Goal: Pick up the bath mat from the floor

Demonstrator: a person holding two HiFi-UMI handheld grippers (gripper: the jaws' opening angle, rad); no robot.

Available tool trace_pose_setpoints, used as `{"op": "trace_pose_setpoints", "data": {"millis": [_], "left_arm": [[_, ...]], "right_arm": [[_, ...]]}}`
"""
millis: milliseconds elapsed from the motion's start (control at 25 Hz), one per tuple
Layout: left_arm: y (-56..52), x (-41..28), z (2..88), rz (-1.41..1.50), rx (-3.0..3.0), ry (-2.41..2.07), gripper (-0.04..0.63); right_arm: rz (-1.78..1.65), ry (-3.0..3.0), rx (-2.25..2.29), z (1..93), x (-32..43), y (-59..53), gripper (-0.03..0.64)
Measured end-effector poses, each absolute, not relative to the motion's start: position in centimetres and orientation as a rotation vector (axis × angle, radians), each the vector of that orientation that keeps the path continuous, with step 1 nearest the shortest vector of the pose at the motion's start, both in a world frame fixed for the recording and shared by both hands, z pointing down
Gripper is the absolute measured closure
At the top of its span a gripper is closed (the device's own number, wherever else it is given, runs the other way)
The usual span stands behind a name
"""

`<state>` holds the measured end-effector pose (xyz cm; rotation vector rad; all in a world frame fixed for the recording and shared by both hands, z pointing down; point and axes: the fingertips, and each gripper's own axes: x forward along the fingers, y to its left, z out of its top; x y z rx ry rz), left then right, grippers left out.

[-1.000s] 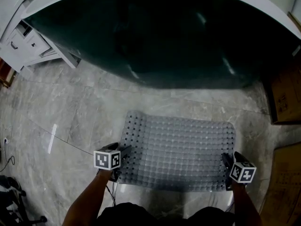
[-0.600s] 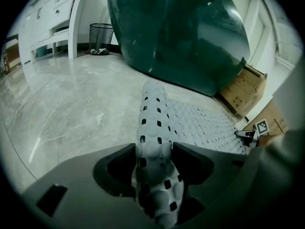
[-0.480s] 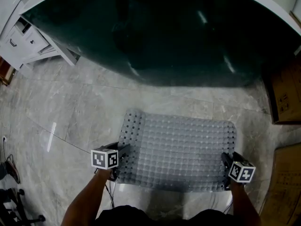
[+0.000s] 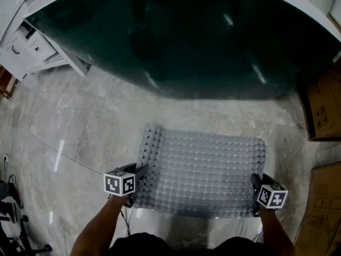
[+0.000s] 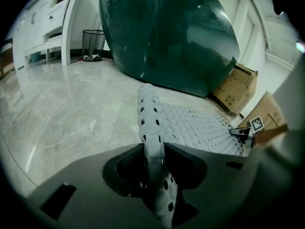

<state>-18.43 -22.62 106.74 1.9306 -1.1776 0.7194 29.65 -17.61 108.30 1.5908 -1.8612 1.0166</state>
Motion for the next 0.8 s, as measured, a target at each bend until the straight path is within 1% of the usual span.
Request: {"op": "trace_pose_setpoints", "data": {"millis": [240, 800], "left_arm": [[-22.4, -17.1, 105.3, 0.715, 2.002, -1.156, 0.506], [-22.4, -15.9, 98.2, 0.623, 2.147, -1.18, 0.534]], "right_arm": [[0.998, -1.941, 1.578, 106.6, 28.3, -18.0, 0.547], [0.965, -2.179, 1.577, 98.7, 25.5, -18.4, 0.563]]}}
